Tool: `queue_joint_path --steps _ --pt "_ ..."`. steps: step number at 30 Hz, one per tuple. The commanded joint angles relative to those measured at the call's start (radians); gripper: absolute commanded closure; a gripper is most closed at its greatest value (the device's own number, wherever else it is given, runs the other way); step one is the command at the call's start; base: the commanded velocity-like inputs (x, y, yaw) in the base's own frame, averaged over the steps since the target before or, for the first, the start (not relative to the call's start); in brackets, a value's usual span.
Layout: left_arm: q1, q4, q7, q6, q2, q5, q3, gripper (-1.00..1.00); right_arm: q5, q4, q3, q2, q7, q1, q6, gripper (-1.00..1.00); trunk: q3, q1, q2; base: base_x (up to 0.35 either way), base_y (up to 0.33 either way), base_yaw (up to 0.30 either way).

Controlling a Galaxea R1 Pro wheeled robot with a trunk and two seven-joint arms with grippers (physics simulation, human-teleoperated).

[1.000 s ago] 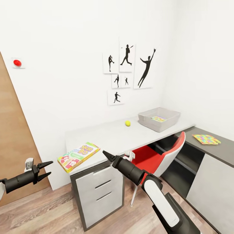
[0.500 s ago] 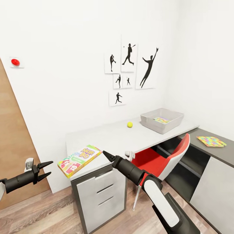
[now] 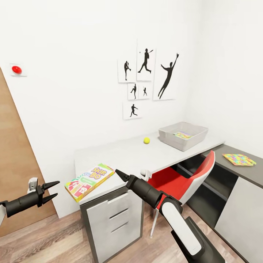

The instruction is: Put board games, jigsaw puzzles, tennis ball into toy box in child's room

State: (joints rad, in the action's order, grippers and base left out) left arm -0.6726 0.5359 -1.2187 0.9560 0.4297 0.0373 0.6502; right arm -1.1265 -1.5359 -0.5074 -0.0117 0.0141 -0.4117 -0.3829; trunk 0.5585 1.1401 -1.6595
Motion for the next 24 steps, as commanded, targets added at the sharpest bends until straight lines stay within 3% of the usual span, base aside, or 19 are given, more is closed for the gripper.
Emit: queue_joint_path --steps 1,19,24 --pt "-0.001 0.0 -0.002 0.009 0.0 0.001 0.002 -1.0 -0.004 0.0 0.0 -0.001 0.001 -0.001 -0.002 -1.0 0.001 0.0 -0.001 0.001 0.001 0.0" --pt "-0.001 0.0 0.002 0.01 0.001 0.001 0.003 -1.0 -0.004 0.0 0.0 -0.001 0.0 -0.001 -0.002 -1.0 0.057 0.069 -0.127 0.0 0.0 0.0" --pt "-0.001 0.0 0.001 0.01 0.0 0.001 0.003 -1.0 -0.004 0.0 0.0 -0.001 0.0 -0.001 -0.002 -1.0 0.057 0.069 -0.127 0.0 0.0 0.0"
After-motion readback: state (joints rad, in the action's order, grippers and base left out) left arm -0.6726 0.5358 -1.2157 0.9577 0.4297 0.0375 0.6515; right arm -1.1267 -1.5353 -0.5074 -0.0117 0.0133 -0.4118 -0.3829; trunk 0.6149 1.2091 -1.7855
